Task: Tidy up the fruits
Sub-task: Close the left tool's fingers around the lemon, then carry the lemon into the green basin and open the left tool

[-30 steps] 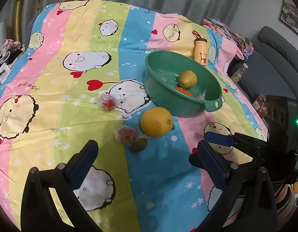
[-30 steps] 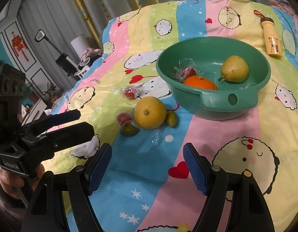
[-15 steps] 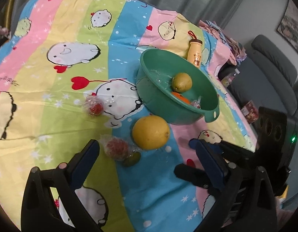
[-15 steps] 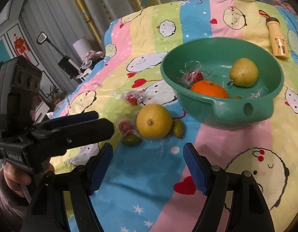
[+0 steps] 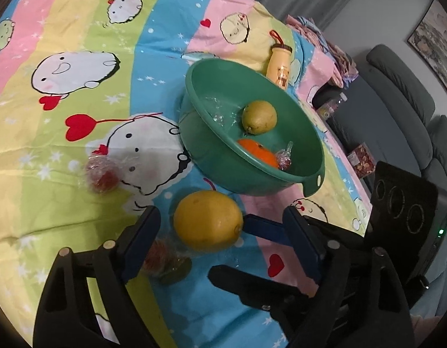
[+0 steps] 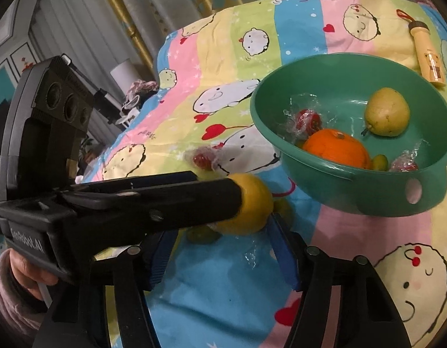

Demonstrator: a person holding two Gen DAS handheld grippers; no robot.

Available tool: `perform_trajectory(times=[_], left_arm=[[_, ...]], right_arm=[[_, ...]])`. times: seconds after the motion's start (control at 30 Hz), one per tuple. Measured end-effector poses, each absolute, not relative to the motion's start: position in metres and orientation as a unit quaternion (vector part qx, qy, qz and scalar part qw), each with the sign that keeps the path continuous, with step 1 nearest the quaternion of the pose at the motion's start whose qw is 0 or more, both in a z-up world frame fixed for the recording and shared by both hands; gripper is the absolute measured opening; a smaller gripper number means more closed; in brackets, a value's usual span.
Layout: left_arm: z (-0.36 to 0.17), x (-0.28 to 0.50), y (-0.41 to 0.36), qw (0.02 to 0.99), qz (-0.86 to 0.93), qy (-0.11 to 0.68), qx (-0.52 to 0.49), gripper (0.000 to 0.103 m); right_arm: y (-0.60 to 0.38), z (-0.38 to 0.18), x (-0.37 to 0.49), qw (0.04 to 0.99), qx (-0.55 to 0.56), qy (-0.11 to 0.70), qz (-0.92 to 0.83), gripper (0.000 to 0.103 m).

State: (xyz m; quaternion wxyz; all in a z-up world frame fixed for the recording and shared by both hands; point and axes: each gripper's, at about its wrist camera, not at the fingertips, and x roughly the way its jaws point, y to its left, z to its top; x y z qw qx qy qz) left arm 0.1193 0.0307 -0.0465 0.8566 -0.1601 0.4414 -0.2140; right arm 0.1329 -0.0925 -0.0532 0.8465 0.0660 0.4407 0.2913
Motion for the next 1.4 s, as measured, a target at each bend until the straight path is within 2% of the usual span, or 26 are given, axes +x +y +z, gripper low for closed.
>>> perform_trajectory(times=[0.33,0.53,0.87,1.27,1.4], left_arm=[[-0.061,0.133,0.032,0.836,-0.216,0.473,-0.177,0.064],[-0.063,0.133,0.038,0.834,-0.21,0.473,-0.19,0.057],[-0.065,0.135,0.038,0.835,-0.204,0.473,-0.193,0.057],[-0.066,0.135,0.036,0.837,-0.198,0.475,-0.186,0.057],[-0.06,0.13,0.033,0.845,-0.192,0.468,-0.173,0.057]], right_arm=[[-0.095,-0.062,0.143,0.844,0.077,0.449,0.284,0.061],[-0.101,-0.061,0.146,0.846,0.085,0.446,0.281,0.049],[-0.102,-0.063,0.15,0.84,0.097,0.452,0.283,0.048],[-0.086,-0.061,0.15,0.856,0.027,0.441,0.268,0.05],[-0.089,-0.06,0.146,0.859,0.038,0.431,0.273,0.049]])
